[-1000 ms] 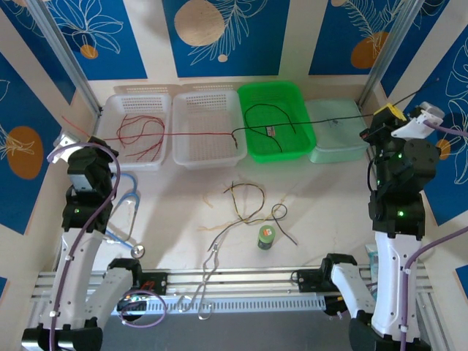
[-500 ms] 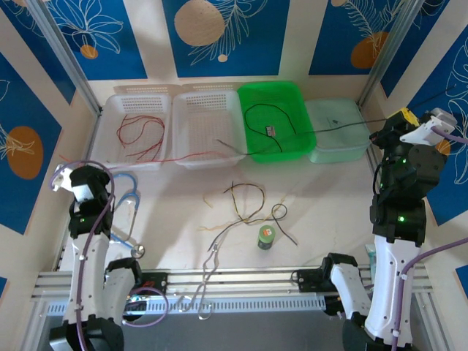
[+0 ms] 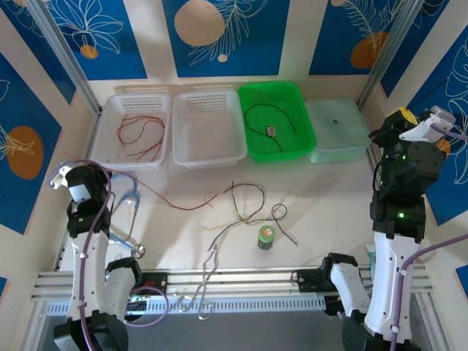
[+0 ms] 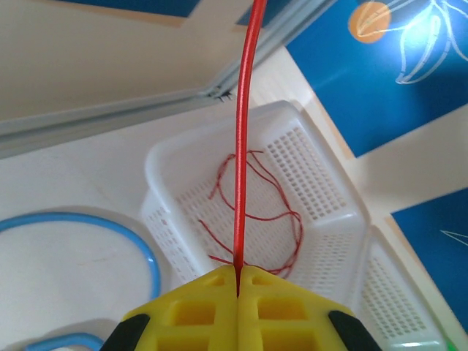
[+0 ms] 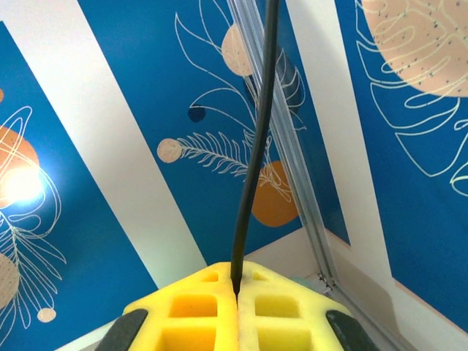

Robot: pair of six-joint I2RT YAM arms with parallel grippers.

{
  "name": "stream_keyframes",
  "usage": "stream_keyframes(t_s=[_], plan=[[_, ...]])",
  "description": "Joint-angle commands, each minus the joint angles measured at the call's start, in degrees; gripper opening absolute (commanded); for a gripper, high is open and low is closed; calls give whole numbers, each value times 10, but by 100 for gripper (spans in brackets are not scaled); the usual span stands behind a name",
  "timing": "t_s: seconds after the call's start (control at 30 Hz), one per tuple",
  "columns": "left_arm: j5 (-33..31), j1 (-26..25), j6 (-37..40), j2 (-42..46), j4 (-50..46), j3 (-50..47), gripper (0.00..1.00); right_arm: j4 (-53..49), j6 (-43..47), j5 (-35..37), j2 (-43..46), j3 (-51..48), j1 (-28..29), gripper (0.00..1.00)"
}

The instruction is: Untangle the cables

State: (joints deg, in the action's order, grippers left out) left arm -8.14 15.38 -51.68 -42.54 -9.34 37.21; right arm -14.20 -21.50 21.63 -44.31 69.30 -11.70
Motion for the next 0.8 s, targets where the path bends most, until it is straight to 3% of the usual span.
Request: stream_keyframes(t_s=[0.0,0.07,0.17,0.43,0.77], plan=[[62,6,-19,-2,35,52,0,14,-18,-14,-2,13,-2,0],[86,-3,-40,-13,42,86,0,14,-34,-19,-2,7,-2,0],[86,-55,-57,-51,74,150,0,16,-68,-24,-5,-11,-2,0],[35,-161,38,-147,81,343,0,23,-118,-58,-22,-15,-2,0],[-3,-177,156,-274,88,541,0,31,-116,-83,-34,-11,-2,0]])
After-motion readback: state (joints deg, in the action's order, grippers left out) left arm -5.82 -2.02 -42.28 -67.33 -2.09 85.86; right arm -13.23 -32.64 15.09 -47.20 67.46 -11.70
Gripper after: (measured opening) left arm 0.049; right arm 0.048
